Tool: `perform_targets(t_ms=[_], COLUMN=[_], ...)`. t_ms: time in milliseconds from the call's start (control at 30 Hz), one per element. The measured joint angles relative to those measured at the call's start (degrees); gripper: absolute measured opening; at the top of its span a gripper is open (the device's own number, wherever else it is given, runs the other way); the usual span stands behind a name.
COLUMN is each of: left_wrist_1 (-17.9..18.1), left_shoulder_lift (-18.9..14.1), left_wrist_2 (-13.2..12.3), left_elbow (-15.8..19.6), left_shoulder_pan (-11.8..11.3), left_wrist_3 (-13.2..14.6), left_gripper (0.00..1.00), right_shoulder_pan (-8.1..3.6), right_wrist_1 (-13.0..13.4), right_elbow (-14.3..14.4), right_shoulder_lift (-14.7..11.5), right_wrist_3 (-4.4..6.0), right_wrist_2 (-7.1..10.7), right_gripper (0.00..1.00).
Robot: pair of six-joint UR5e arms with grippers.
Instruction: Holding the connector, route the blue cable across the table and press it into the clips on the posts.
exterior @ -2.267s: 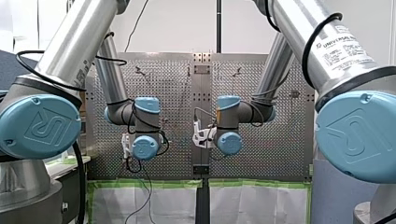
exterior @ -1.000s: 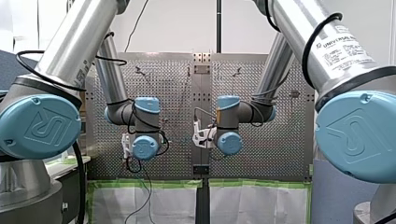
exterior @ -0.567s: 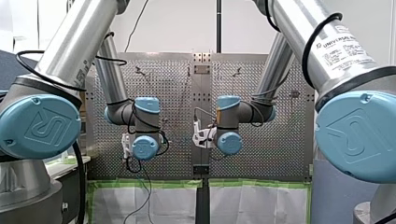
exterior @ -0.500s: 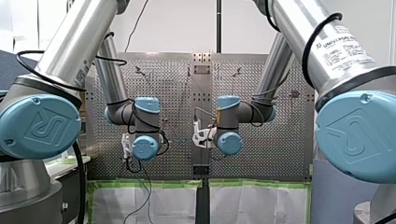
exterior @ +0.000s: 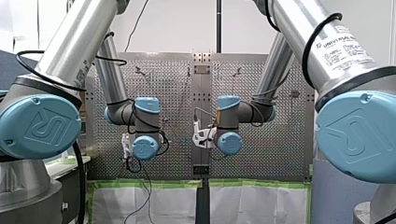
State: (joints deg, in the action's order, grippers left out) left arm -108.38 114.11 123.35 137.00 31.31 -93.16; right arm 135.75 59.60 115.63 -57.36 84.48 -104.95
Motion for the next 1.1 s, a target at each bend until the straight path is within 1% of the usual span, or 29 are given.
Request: perform_targets(t_ms=[533,833,1100], left_wrist_1=[-0.02,-2.47,-2.71], left_shoulder_lift=[-0.02,-0.24,-0.26], left_wrist_2=[-0.01,-0.08,-0.09], left_elbow=[0.00,0.00,0.00], left_shoulder_pan=[-0.06,-0.25,-0.26], left_wrist_3=[0.00,0.00,0.00], left_gripper=[0.00,0.00,0.00], right_shoulder_pan=[-0.01,0.00,0.00], right_wrist_1=[0.00,0.00,0.00], right_elbow=[-0.01,0.00,0.00], right_shoulder_lift=[0.00,0.00,0.00], right_wrist_3=[0.00,0.00,0.00], right_wrist_2=[0.00,0.00,0.00], right_gripper=[0.00,0.00,0.00])
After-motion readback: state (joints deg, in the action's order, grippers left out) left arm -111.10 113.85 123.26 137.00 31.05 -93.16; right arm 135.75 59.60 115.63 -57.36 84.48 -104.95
